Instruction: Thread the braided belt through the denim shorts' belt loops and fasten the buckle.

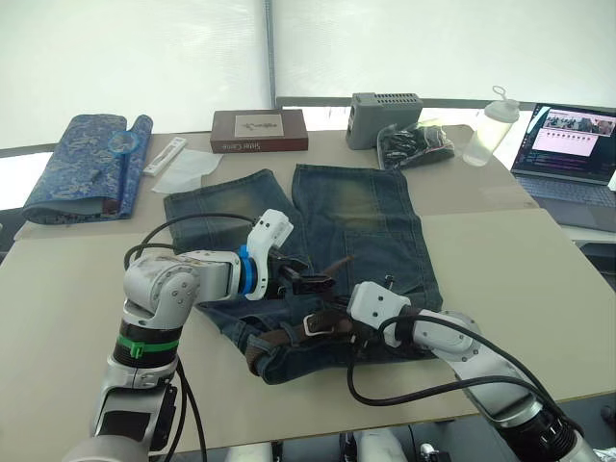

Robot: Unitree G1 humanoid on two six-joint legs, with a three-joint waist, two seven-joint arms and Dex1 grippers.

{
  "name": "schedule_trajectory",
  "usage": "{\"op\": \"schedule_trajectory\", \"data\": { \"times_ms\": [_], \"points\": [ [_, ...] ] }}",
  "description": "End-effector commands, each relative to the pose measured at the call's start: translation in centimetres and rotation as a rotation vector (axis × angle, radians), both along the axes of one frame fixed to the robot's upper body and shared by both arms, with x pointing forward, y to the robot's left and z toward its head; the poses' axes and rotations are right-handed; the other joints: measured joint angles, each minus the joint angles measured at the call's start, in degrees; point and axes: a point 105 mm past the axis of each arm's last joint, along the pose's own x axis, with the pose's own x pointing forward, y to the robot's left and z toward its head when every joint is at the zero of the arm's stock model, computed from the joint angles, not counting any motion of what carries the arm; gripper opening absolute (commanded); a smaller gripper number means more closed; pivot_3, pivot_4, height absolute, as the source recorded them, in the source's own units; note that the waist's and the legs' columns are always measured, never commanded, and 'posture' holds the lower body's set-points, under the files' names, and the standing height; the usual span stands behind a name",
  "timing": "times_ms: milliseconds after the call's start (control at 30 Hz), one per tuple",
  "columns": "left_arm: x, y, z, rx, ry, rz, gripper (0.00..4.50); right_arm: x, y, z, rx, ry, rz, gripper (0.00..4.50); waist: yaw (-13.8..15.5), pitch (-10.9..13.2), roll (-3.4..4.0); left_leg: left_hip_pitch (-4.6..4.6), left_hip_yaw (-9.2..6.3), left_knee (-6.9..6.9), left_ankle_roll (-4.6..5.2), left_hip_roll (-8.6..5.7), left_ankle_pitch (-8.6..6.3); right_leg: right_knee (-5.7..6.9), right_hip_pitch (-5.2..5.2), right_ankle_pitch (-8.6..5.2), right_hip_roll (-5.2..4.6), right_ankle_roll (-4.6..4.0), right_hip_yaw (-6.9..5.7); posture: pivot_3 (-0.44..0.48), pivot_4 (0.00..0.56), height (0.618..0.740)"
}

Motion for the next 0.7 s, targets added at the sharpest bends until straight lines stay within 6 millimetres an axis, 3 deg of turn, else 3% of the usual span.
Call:
{"op": "schedule_trajectory", "data": {
  "times_ms": [33,167,233,500,700],
  "points": [
    [0.3,-0.9,1.3,0.019,-0.073,0.011,4.48,-0.2,0.9,0.9,-0.031,-0.08,0.065,0.0,0.0,0.0,0.0,0.0,0.0,0.0,0.0,0.0,0.0,0.01,0.01,0.0,0.0,0.01,0.0,0.0,0.15,0.709],
    [0.8,-1.2,1.4,0.044,-0.1,0.049,4.48,-0.1,1.2,1.1,-0.054,-0.099,0.085,0.0,0.0,0.0,-0.03,0.0,-0.01,-0.01,0.03,0.0,0.02,0.06,-0.01,0.03,0.0,0.05,-0.01,0.0,0.15,0.709],
    [0.9,-1.2,1.3,0.071,-0.121,0.061,3.94,0.0,1.3,1.2,-0.06,-0.107,0.085,0.0,0.0,0.0,-0.03,0.0,-0.01,-0.02,0.11,0.0,0.07,0.07,-0.01,0.07,0.01,0.1,-0.01,0.0,0.15,0.709],
    [0.8,-1.6,0.9,0.082,-0.125,0.072,0.16,0.2,1.8,1.6,-0.052,-0.116,0.09,0.0,0.0,0.0,-0.03,0.01,-0.01,0.0,0.1,0.01,0.08,0.09,-0.01,0.12,0.01,0.18,-0.01,0.0,0.15,0.709],
    [1.3,-0.1,0.7,0.095,-0.125,0.119,0.05,0.0,1.8,1.4,-0.044,-0.102,0.081,0.0,0.0,0.0,-0.03,0.06,-0.01,0.0,0.05,0.01,0.11,0.21,-0.02,0.12,0.01,0.17,-0.01,0.0,0.15,0.709]
  ]
}}
